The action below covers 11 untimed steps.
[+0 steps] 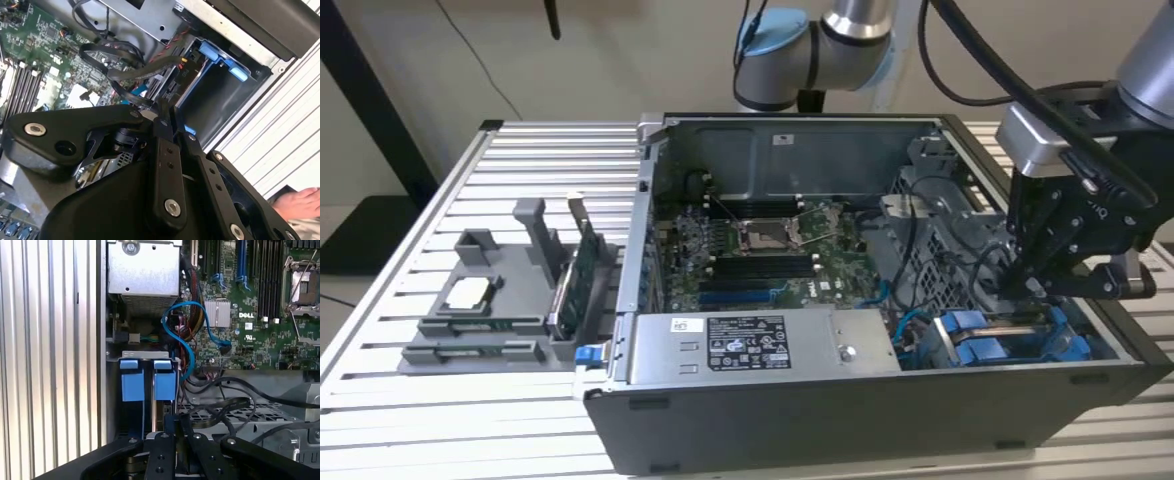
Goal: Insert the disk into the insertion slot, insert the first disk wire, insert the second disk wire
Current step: 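Insert the second disk wire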
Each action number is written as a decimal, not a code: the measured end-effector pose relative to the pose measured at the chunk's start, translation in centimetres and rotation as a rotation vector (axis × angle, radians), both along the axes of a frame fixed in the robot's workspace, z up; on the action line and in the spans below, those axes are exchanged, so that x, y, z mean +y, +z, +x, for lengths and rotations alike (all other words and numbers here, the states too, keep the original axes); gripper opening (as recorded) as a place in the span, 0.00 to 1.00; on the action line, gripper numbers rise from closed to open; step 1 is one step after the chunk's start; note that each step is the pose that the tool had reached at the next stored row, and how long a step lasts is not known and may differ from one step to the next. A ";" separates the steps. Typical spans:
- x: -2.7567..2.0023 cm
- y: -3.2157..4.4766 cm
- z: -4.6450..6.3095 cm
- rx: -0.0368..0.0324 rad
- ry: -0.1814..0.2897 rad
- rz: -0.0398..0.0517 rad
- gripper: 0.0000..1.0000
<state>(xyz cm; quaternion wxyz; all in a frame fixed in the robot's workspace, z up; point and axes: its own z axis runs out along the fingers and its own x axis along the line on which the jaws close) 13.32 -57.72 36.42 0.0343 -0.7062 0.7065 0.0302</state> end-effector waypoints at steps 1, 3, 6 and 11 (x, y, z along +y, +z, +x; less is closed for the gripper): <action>-0.02 -0.11 0.0 0.0000 0.000 0.0002 0.16; -0.04 -0.29 0.1 0.0000 0.000 0.0001 0.16; -0.05 -0.42 0.2 0.0000 0.000 -0.0002 0.16; -0.05 -0.50 0.2 0.0000 0.000 0.0003 0.16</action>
